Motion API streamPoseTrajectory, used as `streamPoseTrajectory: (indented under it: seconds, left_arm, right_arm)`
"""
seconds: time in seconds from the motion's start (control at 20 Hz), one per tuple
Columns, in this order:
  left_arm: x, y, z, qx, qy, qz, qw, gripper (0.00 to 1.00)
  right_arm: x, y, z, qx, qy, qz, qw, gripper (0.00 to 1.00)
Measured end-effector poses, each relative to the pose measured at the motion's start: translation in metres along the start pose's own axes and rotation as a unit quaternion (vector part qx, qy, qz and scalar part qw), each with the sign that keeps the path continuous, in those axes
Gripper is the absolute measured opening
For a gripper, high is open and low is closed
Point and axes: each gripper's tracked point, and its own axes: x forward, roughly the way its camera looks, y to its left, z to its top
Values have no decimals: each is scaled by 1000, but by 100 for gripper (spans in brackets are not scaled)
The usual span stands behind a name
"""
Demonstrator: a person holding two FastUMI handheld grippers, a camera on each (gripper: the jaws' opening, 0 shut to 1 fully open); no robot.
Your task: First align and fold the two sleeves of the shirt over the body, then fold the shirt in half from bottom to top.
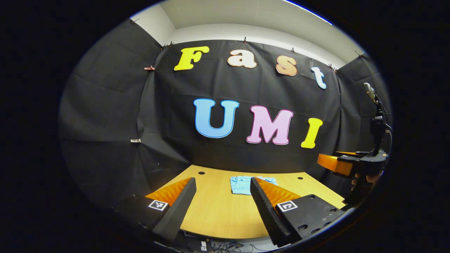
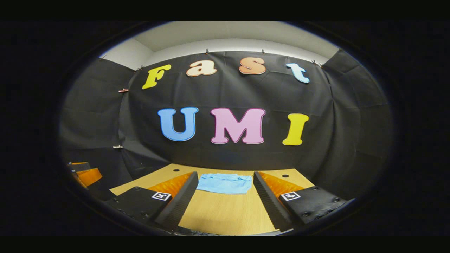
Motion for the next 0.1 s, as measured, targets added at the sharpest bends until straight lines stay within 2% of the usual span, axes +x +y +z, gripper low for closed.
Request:
streamPoseTrajectory:
  seconds: [0.1]
  left_arm:
    - [5, -4, 6, 1, -11, -2, 1000, 97]
  right_arm:
    - [5, 0, 8, -9, -17, 3, 1000, 99]
